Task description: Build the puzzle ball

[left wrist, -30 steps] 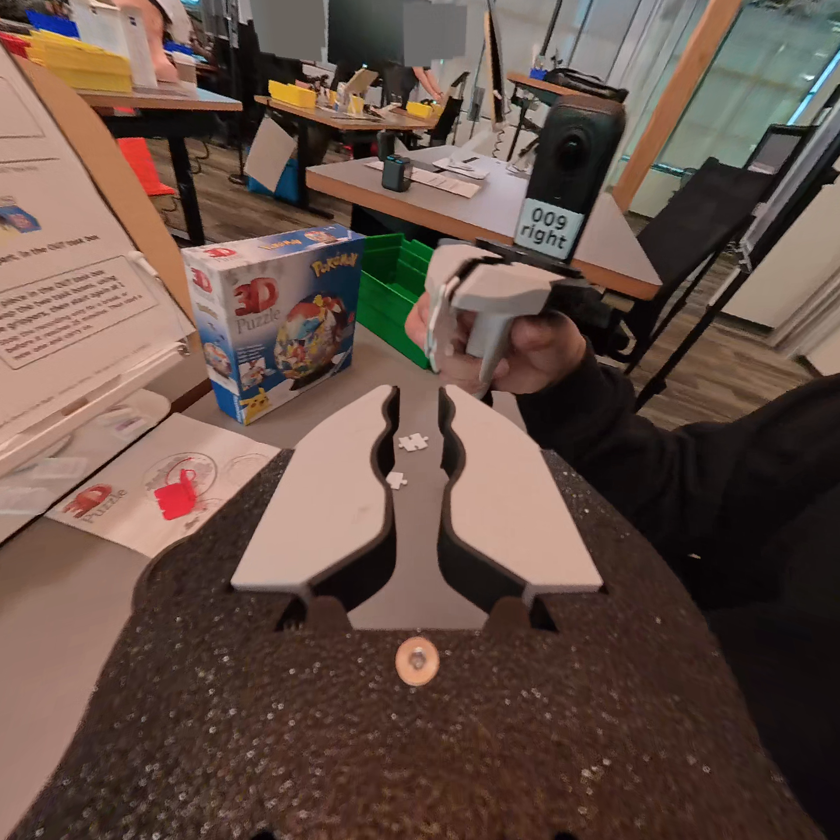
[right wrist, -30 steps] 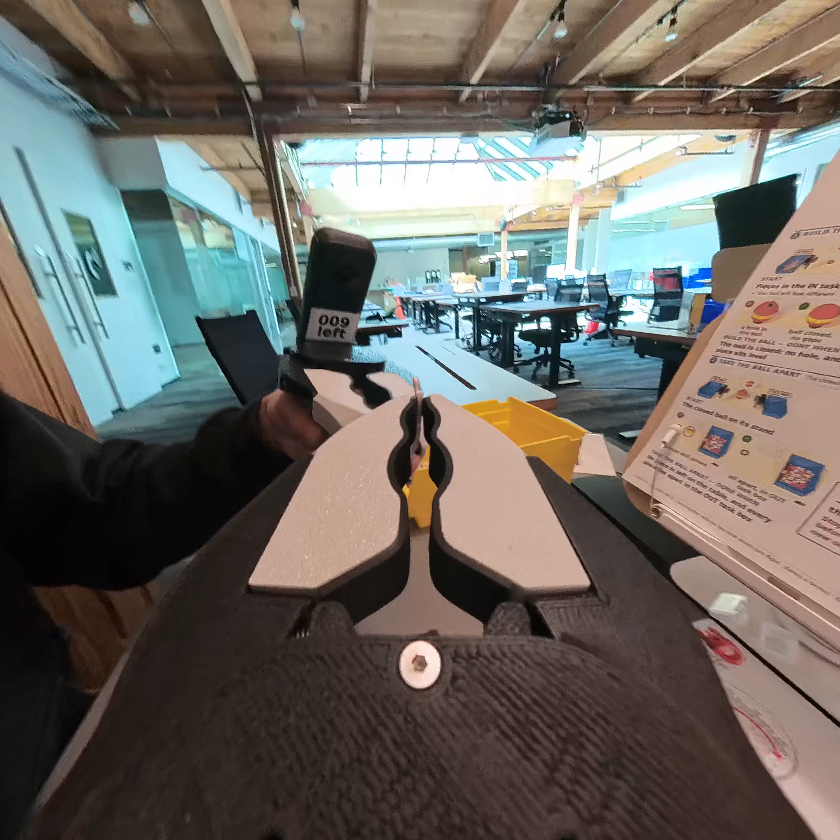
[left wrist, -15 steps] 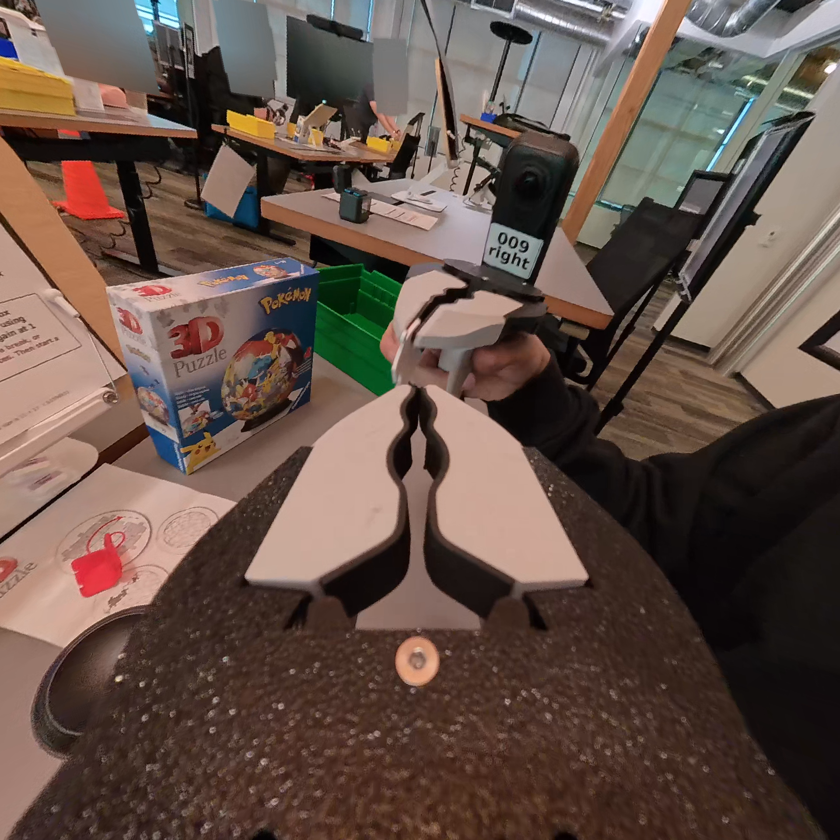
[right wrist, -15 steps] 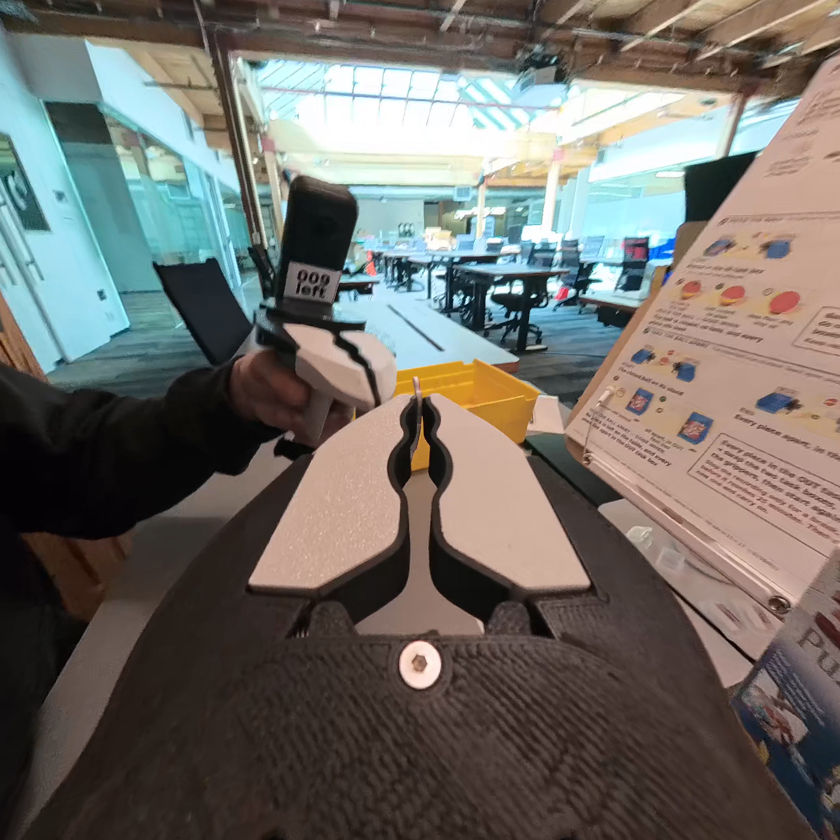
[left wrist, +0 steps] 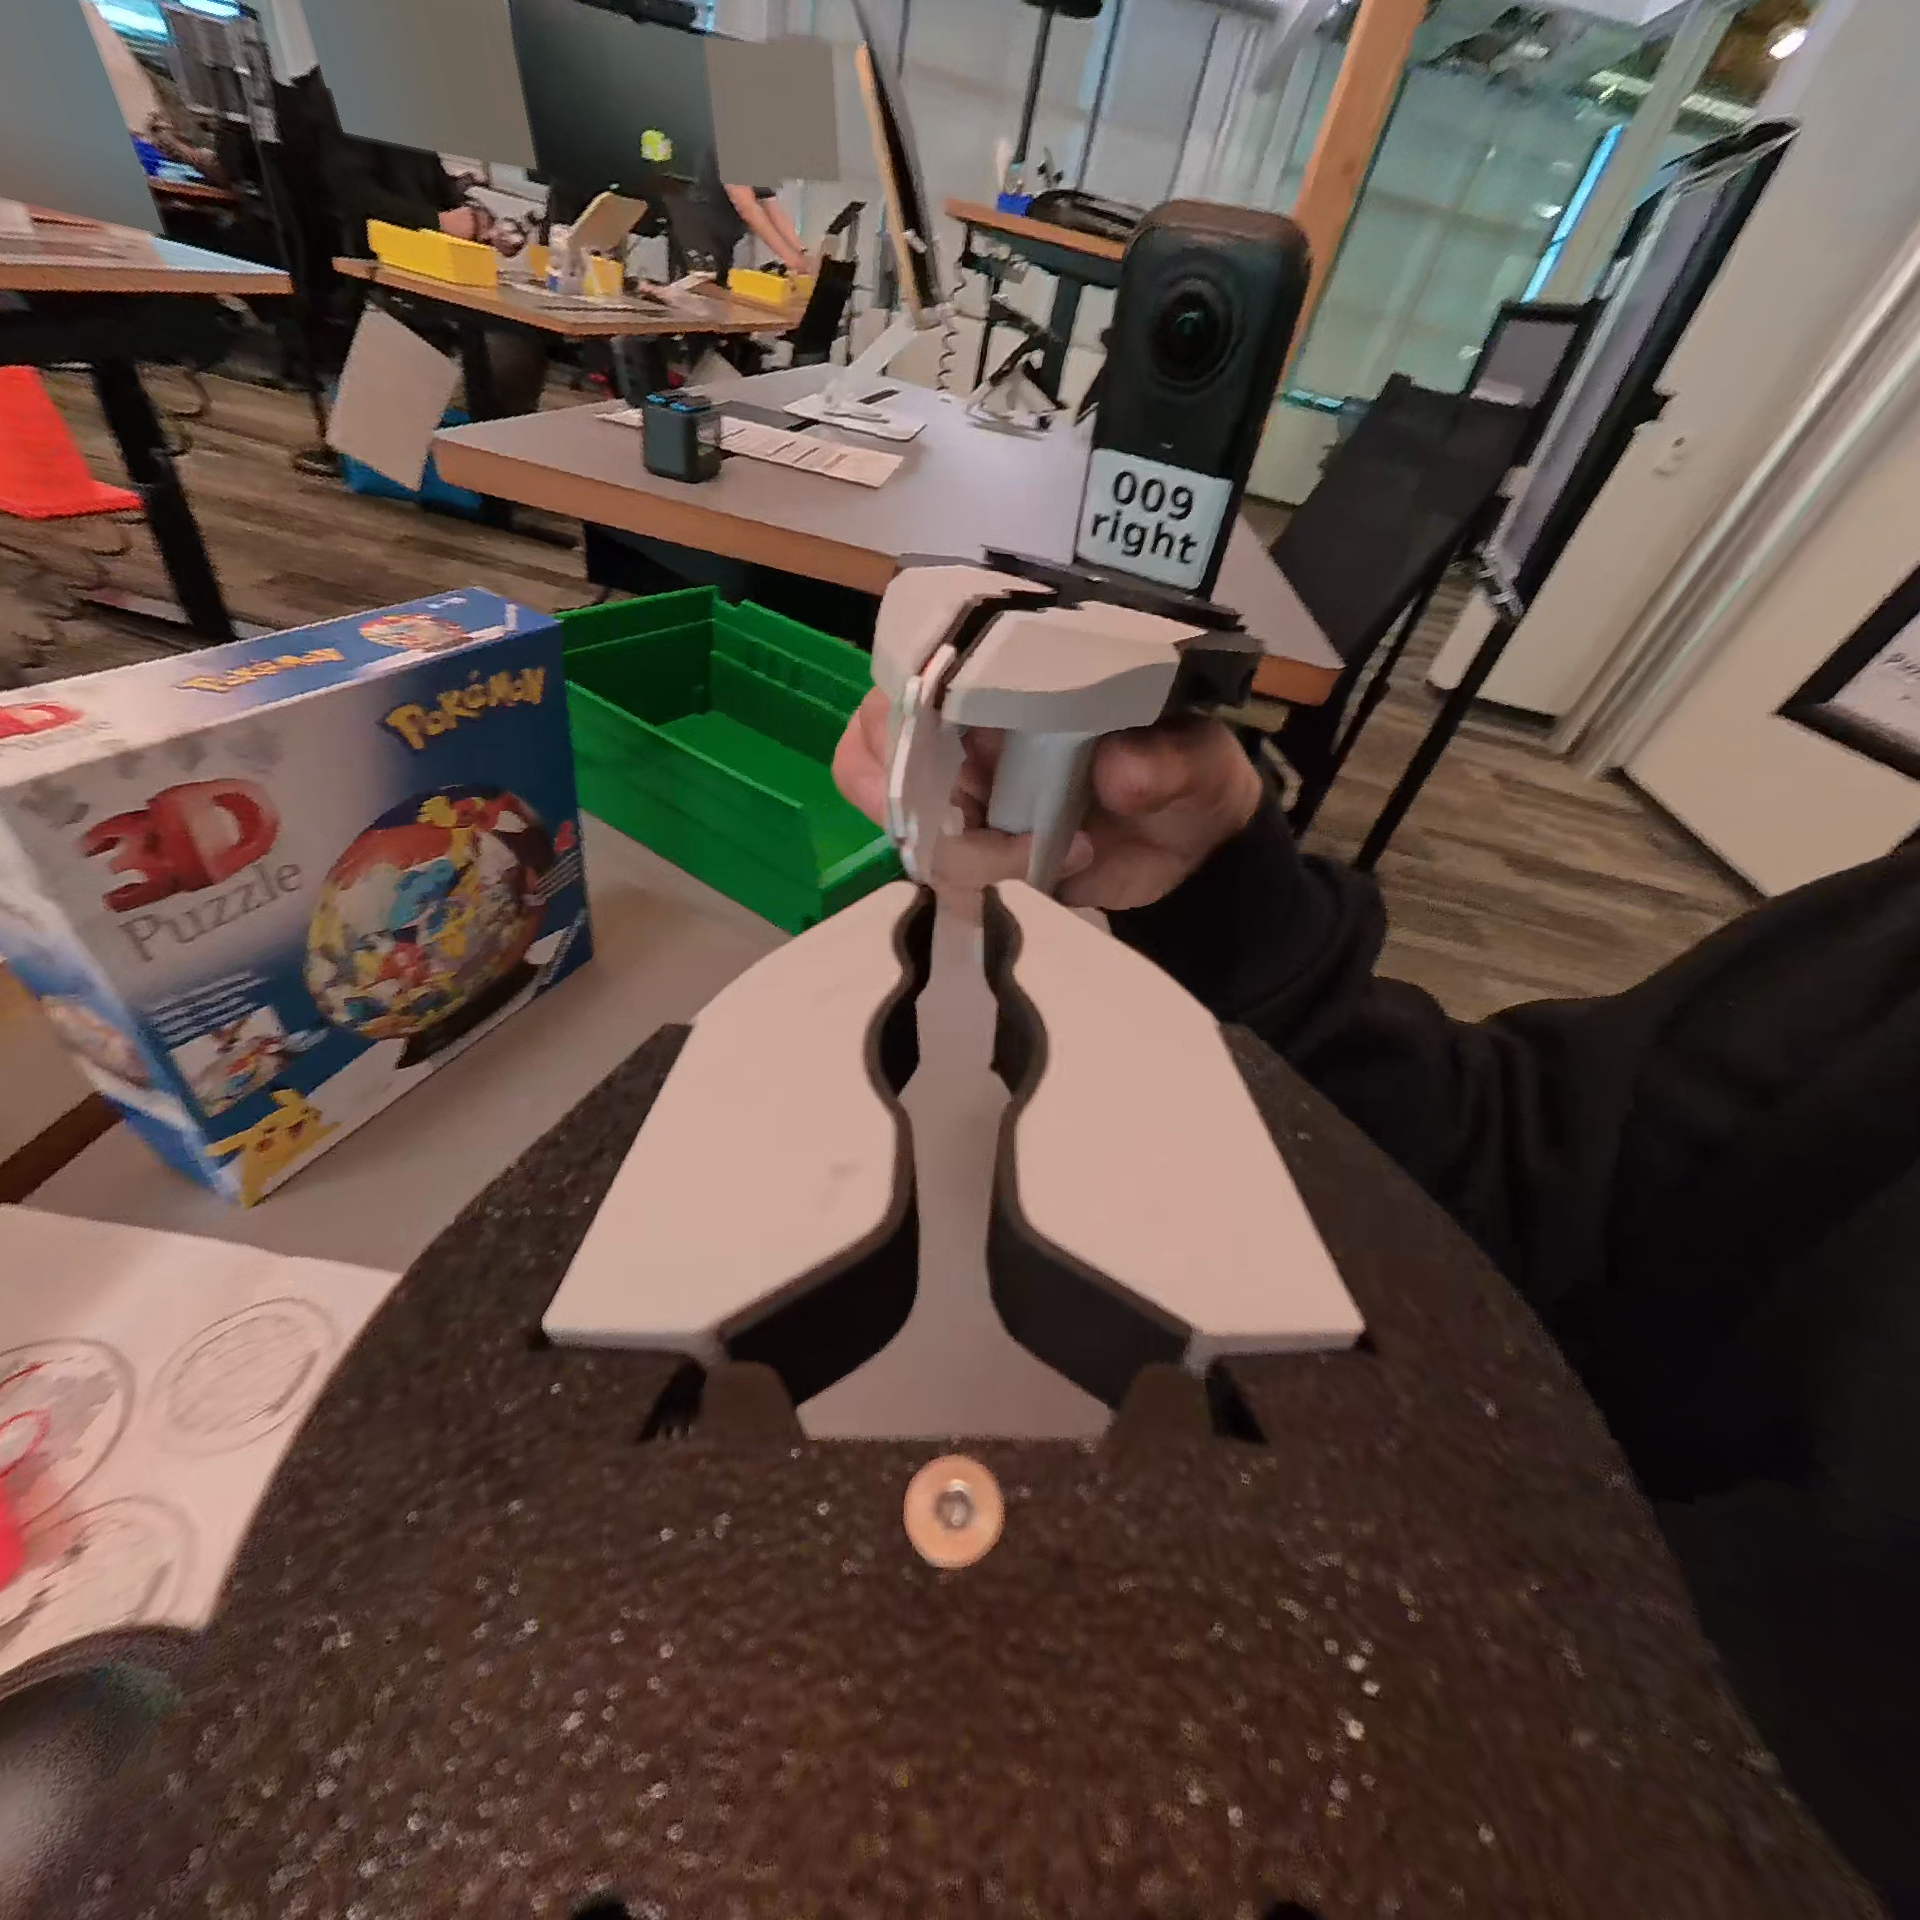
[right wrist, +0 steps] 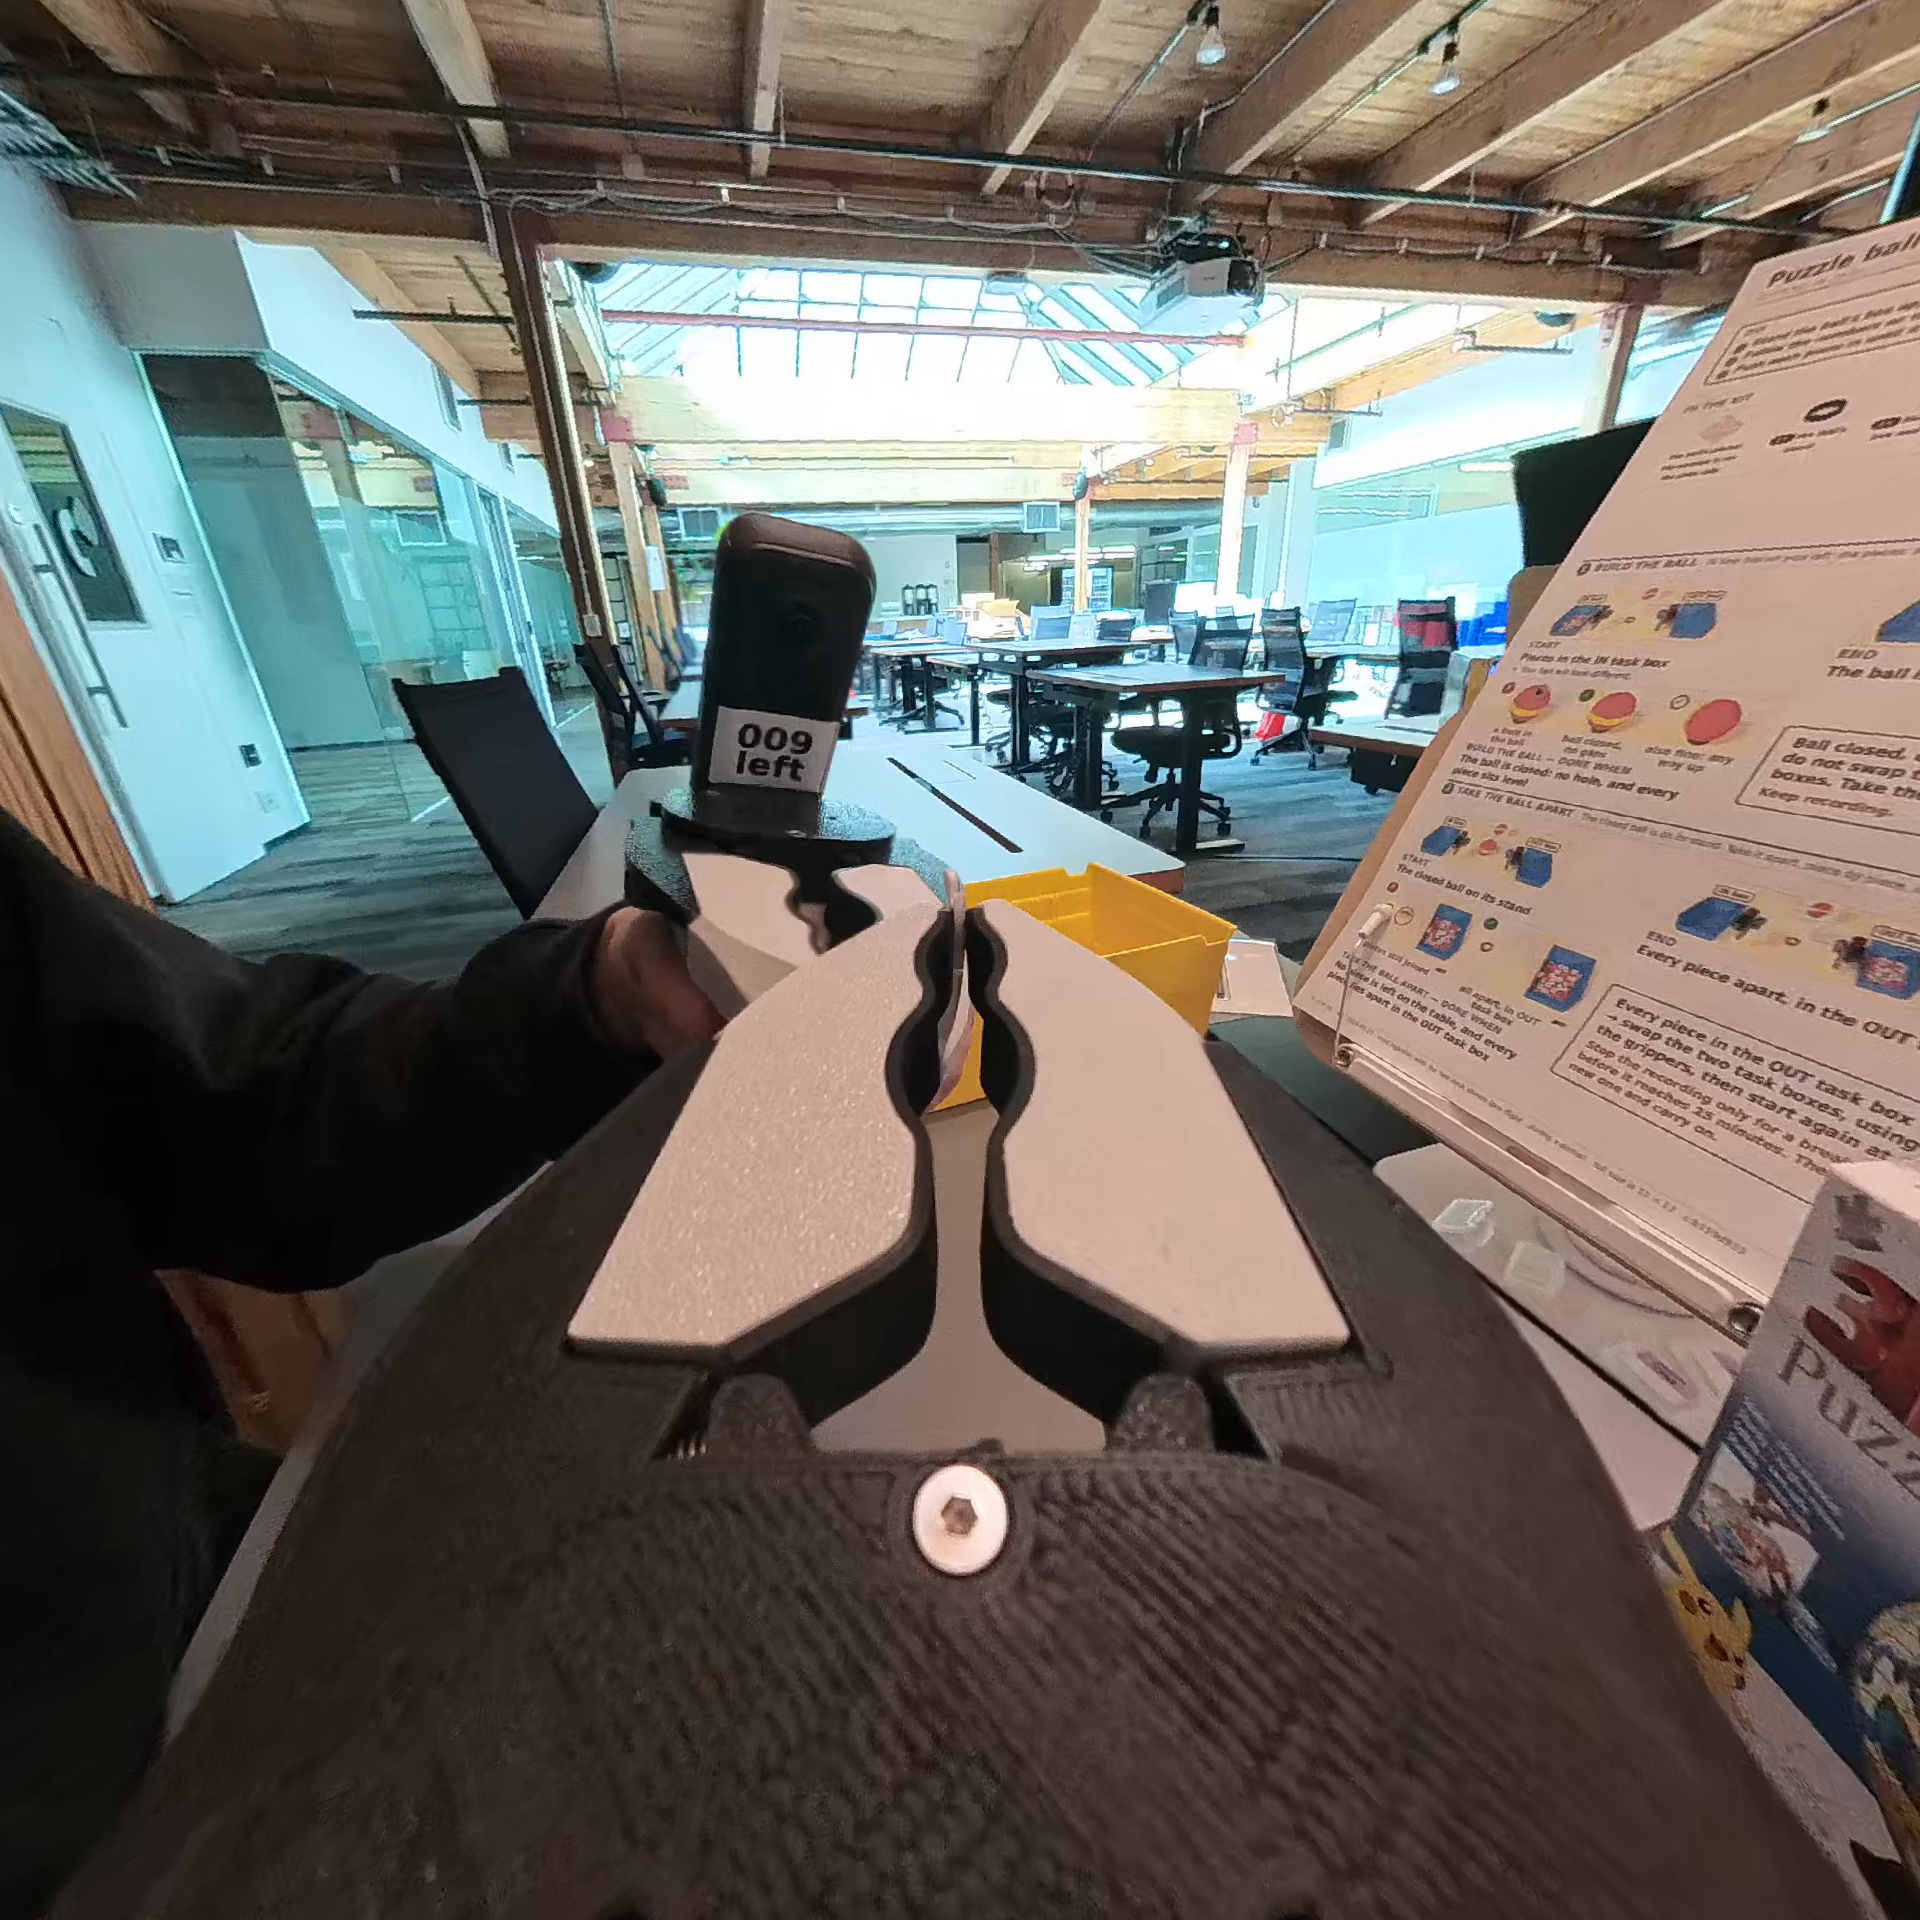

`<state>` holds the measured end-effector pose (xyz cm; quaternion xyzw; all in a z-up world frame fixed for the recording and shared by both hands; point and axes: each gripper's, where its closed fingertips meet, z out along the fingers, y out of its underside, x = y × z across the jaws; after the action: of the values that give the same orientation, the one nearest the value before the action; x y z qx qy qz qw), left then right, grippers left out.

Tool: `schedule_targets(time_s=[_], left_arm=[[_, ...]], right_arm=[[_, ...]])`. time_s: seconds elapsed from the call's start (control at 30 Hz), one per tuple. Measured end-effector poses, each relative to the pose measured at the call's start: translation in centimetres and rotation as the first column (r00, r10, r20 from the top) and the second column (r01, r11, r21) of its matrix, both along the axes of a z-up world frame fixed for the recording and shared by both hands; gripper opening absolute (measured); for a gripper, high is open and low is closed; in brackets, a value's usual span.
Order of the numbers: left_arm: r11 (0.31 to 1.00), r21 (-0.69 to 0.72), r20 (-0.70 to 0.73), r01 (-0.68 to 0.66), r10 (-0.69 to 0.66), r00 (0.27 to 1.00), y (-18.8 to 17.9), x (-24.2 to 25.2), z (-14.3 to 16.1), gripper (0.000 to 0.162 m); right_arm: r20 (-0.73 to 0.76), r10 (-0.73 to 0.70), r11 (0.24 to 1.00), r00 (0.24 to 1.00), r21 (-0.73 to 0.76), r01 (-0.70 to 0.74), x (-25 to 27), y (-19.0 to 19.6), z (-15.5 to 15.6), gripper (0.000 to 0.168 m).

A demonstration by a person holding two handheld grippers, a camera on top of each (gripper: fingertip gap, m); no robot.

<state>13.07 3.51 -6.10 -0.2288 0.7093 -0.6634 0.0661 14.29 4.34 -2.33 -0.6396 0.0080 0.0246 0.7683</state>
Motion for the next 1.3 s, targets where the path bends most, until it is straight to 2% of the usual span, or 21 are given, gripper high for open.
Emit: schedule_targets(time_s=[0.07,0.2,0.27,0.3,0.33,0.4,0.5,0.6,0.7,0.87,0.97,1.07,1.13,1.17,1.23,1.3], left_arm=[[1.0,-0.017,-0.009,0.004,-0.004,1.0,-0.5,0.0,0.1,0.014],[0.999,-0.005,0.0,-0.043,0.043,0.999,-0.9,0.8,0.0,0.012],[0.997,0.006,-0.005,-0.075,0.075,0.997,-1.0,1.3,-0.2,0.029],[0.998,0.007,-0.001,-0.059,0.059,0.998,-1.3,1.1,-0.3,0.023],[0.999,0.006,0.005,-0.043,0.042,0.999,-1.6,0.8,-0.3,0.007],[0.999,0.03,0.012,-0.039,0.039,0.999,-1.9,0.7,-0.6,0.003],[0.992,0.12,0.0,-0.021,0.021,1.0,-2.0,0.5,-1.7,0.001],[0.97,0.244,-0.024,0.012,-0.007,1.0,-2.0,0.1,-3.3,0.0],[0.917,0.396,-0.083,0.036,-0.004,0.997,-1.5,0.1,-5.4,0.0],[0.845,0.523,-0.123,0.111,-0.054,0.991,-1.9,-0.5,-7.3,0.0],[0.816,0.565,-0.12,0.12,-0.062,0.991,-2.1,-0.6,-8.0,0.0],[0.838,0.531,-0.122,0.122,-0.067,0.99,-2.6,-0.5,-8.0,0.0],[0.878,0.472,-0.097,0.081,-0.04,0.994,-2.9,0.0,-7.4,0.0],[0.882,0.469,-0.071,0.039,-0.006,0.997,-2.6,0.5,-7.2,0.006],[0.864,0.499,-0.003,-0.066,0.078,0.997,-1.3,1.5,-7.2,0.017],[0.842,0.524,0.043,-0.124,0.119,0.992,-0.1,1.9,-7.5,0.022]], right_arm=[[-0.004,-0.024,1.0,1.0,0.009,0.024,0.1,-0.4,0.0,0.002],[-0.026,-0.019,0.999,0.999,0.031,0.019,-0.2,-0.9,0.1,0.002],[-0.034,-0.014,0.999,0.999,0.04,0.016,-0.5,-0.9,0.1,0.002],[-0.022,-0.028,0.999,0.999,0.023,0.029,-0.5,-0.9,-0.1,0.002],[-0.008,-0.039,0.999,0.999,0.019,0.04,-0.5,-1.0,-0.2,0.002],[0.001,-0.043,0.999,0.999,-0.004,0.044,-0.6,-1.4,-0.7,0.003],[0.019,-0.032,0.997,0.999,-0.066,0.034,-1.0,-2.0,-2.1,0.003],[0.081,-0.04,0.979,0.996,-0.198,0.055,-1.1,-2.7,-4.2,0.003],[0.215,-0.079,0.946,0.973,-0.29,0.141,-1.1,-3.1,-5.5,0.018],[0.323,-0.071,0.909,0.944,-0.368,0.195,-1.4,-2.6,-6.5,0.009],[0.321,-0.042,0.893,0.946,-0.413,0.18,-1.7,-2.6,-7.5,0.004],[0.275,-0.055,0.898,0.96,-0.406,0.168,-1.7,-3.2,-7.4,0.002],[0.189,-0.145,0.906,0.971,-0.369,0.207,-0.6,-4.5,-7.1,0.002],[0.115,-0.23,0.896,0.966,-0.362,0.256,0.7,-5.7,-7.5,0.002],[-0.102,-0.397,0.868,0.912,-0.363,0.338,3.5,-8.7,-9.4,0.002],[-0.286,-0.512,0.831,0.81,-0.401,0.384,5.6,-11.5,-13.1,0.002]])
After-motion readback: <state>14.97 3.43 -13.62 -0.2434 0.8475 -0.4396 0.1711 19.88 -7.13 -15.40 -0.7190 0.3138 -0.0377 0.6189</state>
